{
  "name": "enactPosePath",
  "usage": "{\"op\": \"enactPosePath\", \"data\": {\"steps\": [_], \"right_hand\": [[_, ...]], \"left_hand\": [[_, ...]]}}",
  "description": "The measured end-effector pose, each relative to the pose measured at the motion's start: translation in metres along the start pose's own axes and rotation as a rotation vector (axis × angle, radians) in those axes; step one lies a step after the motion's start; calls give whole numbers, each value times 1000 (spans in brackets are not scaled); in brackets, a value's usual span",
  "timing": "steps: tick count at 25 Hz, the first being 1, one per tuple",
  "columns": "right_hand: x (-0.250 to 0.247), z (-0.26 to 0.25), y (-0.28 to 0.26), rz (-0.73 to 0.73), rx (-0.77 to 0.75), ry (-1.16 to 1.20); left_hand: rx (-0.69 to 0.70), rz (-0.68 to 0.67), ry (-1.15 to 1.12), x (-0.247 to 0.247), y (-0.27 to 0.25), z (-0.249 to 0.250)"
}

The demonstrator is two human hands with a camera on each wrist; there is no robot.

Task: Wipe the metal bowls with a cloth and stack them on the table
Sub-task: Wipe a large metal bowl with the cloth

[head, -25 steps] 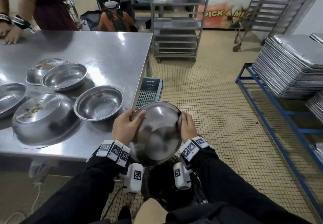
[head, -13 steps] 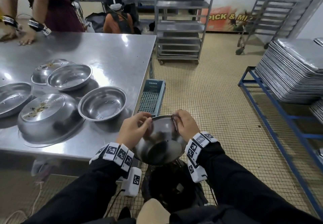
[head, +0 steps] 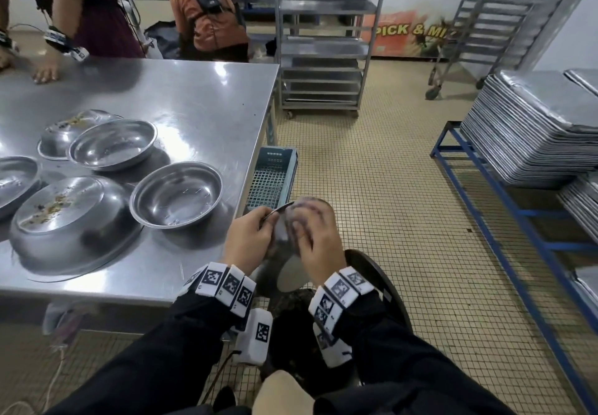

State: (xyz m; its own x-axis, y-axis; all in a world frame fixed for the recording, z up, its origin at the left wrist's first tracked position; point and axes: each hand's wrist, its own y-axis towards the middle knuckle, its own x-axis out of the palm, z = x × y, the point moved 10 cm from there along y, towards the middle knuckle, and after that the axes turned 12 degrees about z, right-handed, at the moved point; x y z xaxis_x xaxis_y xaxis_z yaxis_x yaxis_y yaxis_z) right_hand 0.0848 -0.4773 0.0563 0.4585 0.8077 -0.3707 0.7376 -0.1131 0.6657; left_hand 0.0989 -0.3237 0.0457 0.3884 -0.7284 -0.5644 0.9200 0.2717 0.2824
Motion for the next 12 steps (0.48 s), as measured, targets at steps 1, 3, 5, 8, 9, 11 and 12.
{"op": "enactPosePath", "data": {"steps": [1,3,5,8,9,11,12], "right_hand": [[6,-6,-7,-25,-34,-45],[9,0,-7,-9,-14,-134],[3,26,4,37,128,-191],[-6,89,-2,-8,569,-130],[-6,98,-9,-39,667,-90],[-11,81,-12,-38,565,-79],[-13,58,-8,-18,411,-80]], "left_hand": [[4,2,-12,1,0,3],[-4,18,-37,-1,0,4],[-53,40,-88,-3,1,0],[-85,54,-71,-8,2,-8],[-85,56,-50,-10,2,-9],[-104,50,-67,-10,2,-13],[-116,48,-90,-9,1,-14]]}}
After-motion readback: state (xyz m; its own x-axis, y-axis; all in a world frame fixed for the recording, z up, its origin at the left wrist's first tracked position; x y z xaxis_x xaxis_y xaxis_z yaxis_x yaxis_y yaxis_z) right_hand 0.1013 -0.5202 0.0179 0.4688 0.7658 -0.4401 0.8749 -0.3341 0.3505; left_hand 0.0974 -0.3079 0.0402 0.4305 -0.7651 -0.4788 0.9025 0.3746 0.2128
